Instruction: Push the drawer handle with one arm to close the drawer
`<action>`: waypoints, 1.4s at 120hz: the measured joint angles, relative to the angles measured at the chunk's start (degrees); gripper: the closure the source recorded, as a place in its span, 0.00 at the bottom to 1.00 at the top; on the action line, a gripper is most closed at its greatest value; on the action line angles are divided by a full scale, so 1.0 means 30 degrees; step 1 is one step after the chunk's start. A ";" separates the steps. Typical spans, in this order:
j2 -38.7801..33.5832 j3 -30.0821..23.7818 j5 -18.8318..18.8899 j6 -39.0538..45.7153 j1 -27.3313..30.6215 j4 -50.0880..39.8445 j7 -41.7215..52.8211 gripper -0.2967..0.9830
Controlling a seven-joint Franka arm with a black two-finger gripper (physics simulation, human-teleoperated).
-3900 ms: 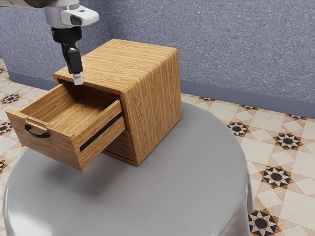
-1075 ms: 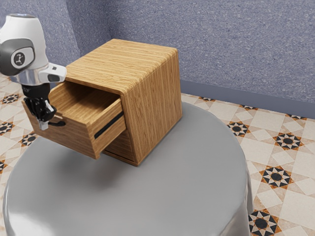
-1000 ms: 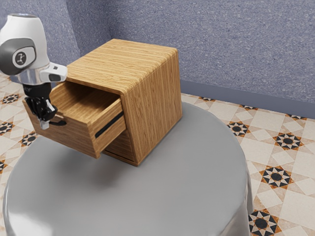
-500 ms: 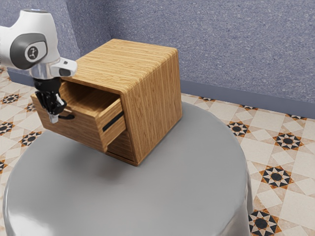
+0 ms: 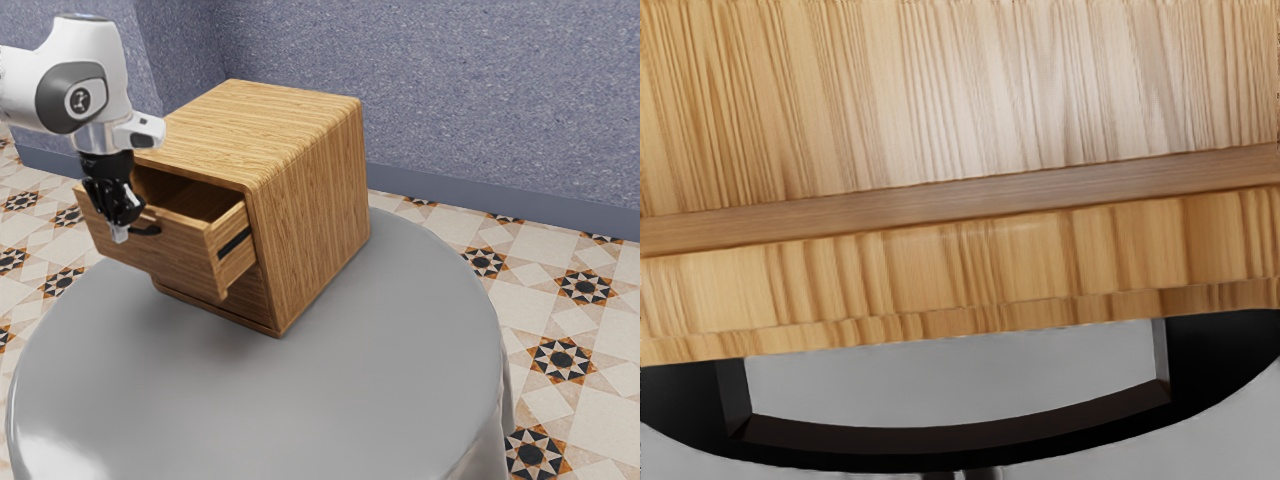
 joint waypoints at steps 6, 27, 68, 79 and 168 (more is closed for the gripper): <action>0.0100 -0.0003 -0.0024 0.0001 -0.0013 0.0142 0.0015 0.85; 0.0544 -0.0006 -0.0168 0.0040 -0.0020 0.0615 0.0060 0.85; 0.1558 -0.0034 -0.0297 0.0187 -0.0283 0.1664 0.0118 0.84; 0.1756 -0.0037 -0.0318 0.0218 -0.0333 0.1946 0.0129 0.84; 0.2997 -0.0033 -0.1188 0.0890 -0.0168 0.3425 0.0258 0.85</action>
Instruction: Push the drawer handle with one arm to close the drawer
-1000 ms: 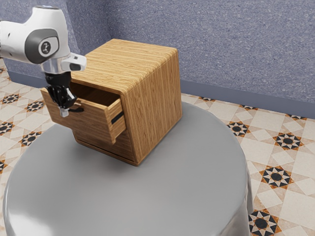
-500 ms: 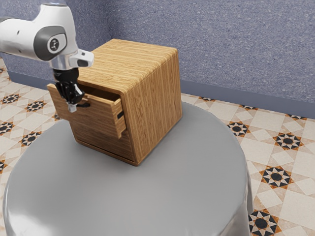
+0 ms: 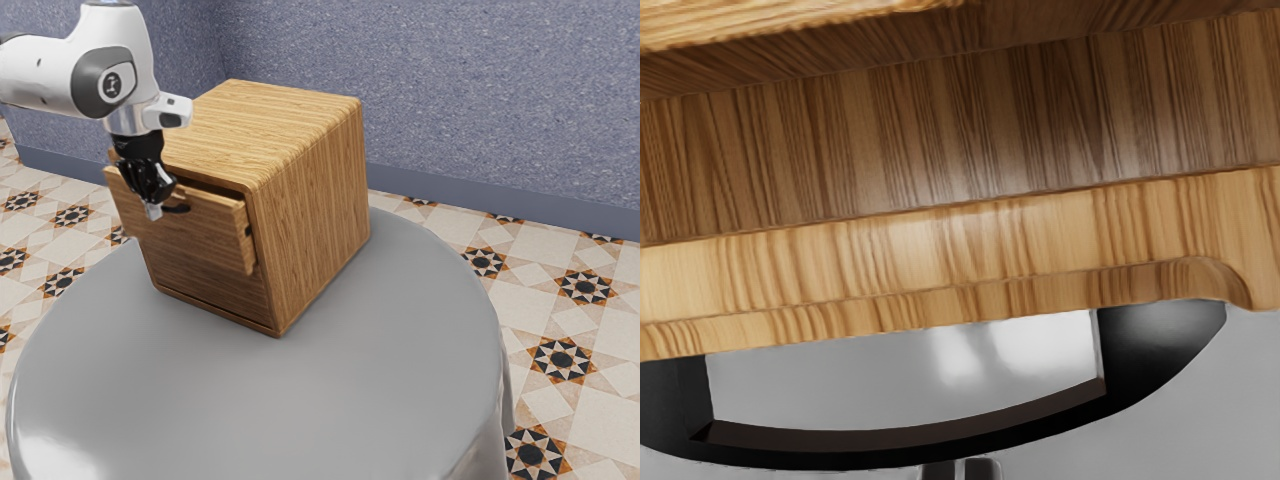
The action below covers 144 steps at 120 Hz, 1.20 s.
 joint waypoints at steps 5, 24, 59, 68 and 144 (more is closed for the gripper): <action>0.0110 0.0000 -0.0033 0.0024 -0.0014 0.0139 0.0015 0.85; 0.0532 -0.0154 -0.0090 0.0083 -0.0053 0.0657 0.0063 0.85; 0.0987 -0.0465 -0.0136 0.0181 -0.0163 0.1204 0.0128 0.85; 0.1084 -0.0468 -0.0227 0.0229 -0.0135 0.1265 0.0166 0.85; -0.6396 -0.2876 -0.2067 -0.6972 0.0316 -0.0591 0.2953 0.39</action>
